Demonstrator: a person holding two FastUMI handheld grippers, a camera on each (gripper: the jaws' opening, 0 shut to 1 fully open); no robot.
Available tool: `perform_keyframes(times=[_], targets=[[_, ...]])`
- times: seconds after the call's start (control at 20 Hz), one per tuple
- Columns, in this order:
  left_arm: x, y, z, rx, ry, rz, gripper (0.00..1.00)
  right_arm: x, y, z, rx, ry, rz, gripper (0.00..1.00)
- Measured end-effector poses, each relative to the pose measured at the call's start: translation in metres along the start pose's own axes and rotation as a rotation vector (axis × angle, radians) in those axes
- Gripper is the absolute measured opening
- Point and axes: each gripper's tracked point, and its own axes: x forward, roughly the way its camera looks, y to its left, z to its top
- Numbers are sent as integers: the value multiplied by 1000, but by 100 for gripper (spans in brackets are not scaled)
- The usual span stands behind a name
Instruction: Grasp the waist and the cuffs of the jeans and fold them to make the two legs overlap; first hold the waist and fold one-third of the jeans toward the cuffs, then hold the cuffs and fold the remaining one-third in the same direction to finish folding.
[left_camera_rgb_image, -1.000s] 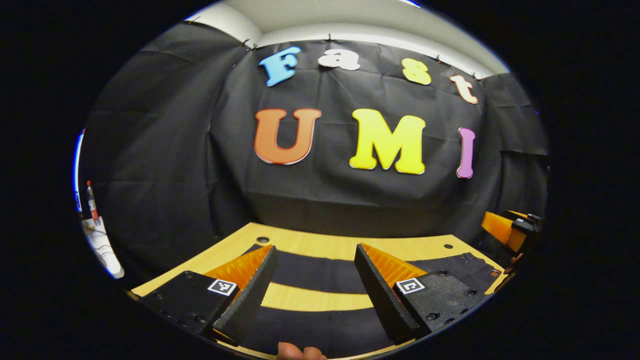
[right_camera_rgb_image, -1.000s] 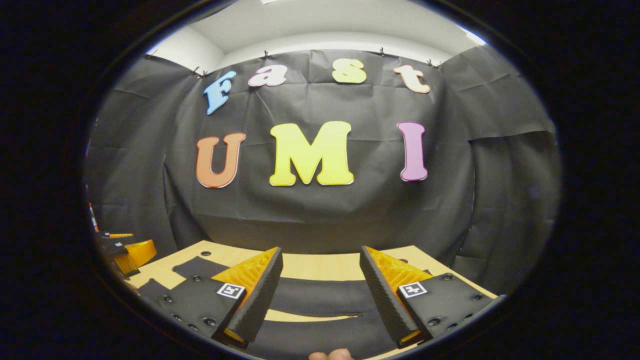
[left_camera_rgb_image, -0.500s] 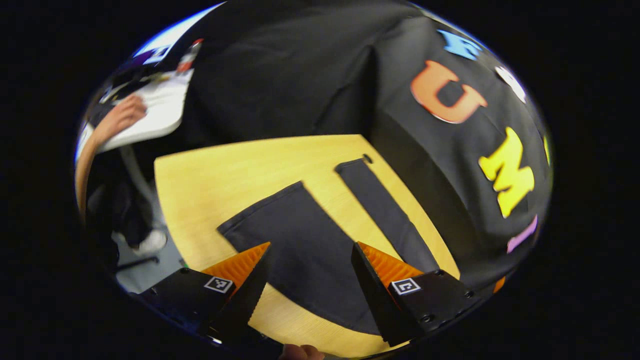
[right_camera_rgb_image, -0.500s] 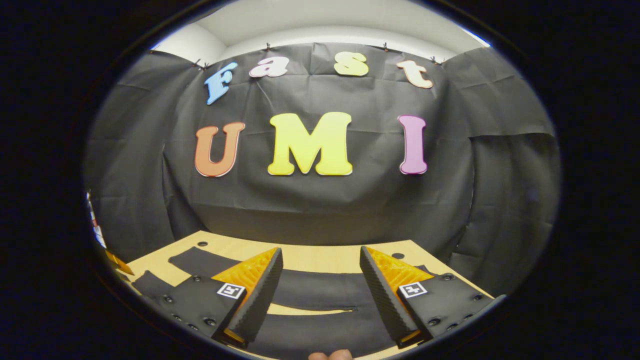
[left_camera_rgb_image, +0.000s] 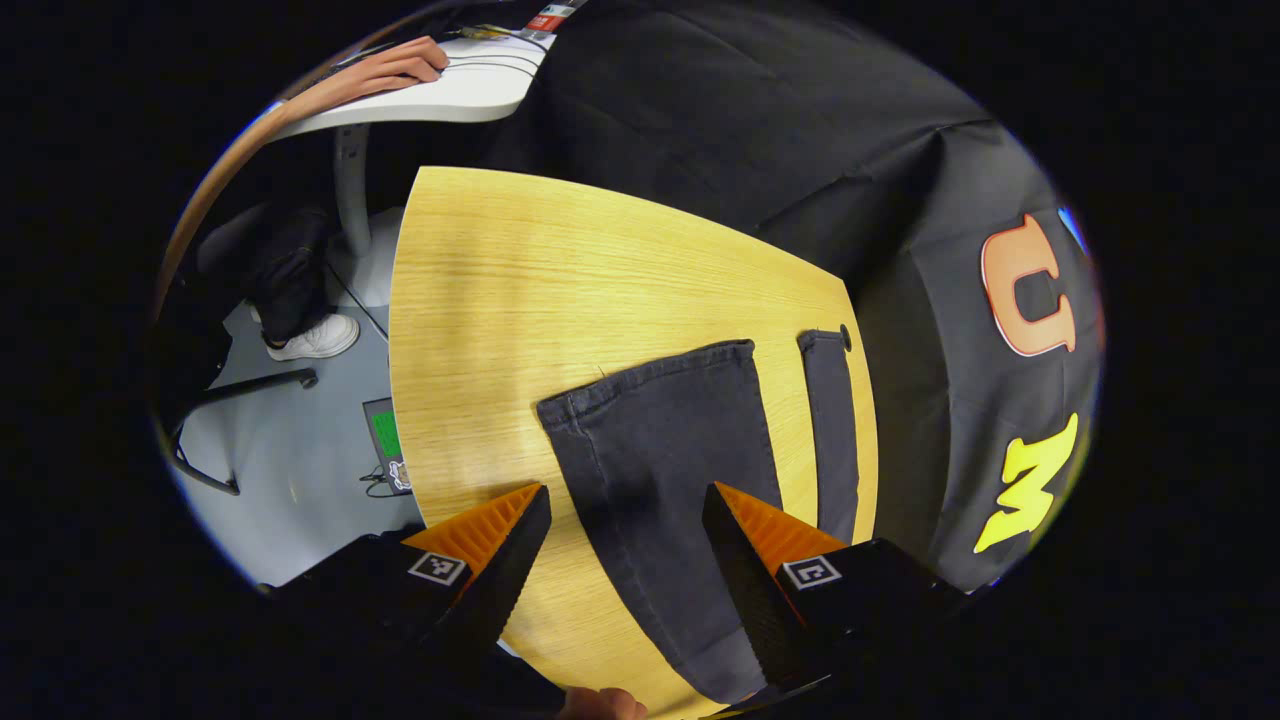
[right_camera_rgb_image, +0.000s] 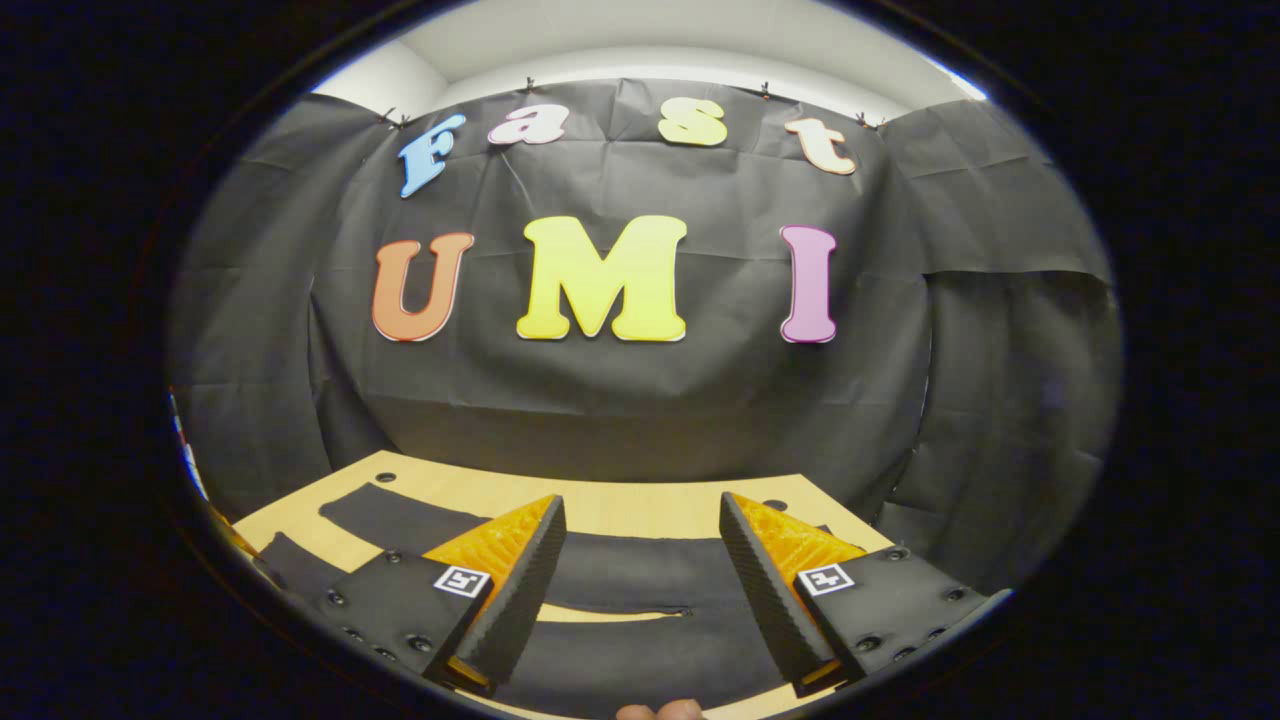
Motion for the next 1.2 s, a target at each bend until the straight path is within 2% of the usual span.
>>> perform_keyframes(times=[0.05, 0.1, 0.2, 0.25, 0.4, 0.6, 0.65, 0.7, 0.75, 0.8, 0.85, 0.9, 0.95, 1.0, 1.05, 1.2], targets=[[2, -4, 2, -8, 0, -6, 96, -1, -1, 0, 0, 0, -6, 93], [5, -7, 3, -13, 2, -10, 100, -1, -3, -1, 3, 3, -12, 93], [10, -12, 6, -5, 5, -19, 100, -1, -6, -6, 13, 16, -25, 93], [13, -16, 7, 0, 4, -29, 96, 0, -9, -8, 18, 24, -33, 93], [22, -27, 7, 0, 15, -54, 96, 0, -22, -19, 49, 57, -64, 93], [30, -25, 6, 0, 34, -50, 82, 2, -60, -39, 119, 126, -137, 95], [30, -22, 7, 8, 43, -44, 69, 3, -74, -47, 146, 160, -158, 95], [34, -17, 5, 13, 59, -31, 66, 7, -92, -62, 180, 213, -185, 93], [35, -14, 5, 1, 64, -31, 45, 7, -110, -74, 216, 272, -211, 95], [35, -10, 6, -22, 68, -28, 41, 7, -131, -88, 268, 344, -242, 95], [37, -8, 6, -43, 72, -34, 24, 6, -153, -102, 336, 418, -283, 94], [37, -9, 7, -60, 70, -41, 17, 4, -177, -119, 406, 486, -335, 93], [37, -10, 7, -64, 70, -46, 11, -1, -202, -137, 483, 550, -393, 93], [36, -11, 6, -58, 69, -46, 10, -8, -226, -154, 561, 602, -456, 93], [37, -11, 6, -54, 69, -43, 10, -13, -245, -171, 644, 641, -508, 98], [38, -12, 7, -61, 71, -35, 9, -14, -283, -220, 856, 742, -616, 96]])
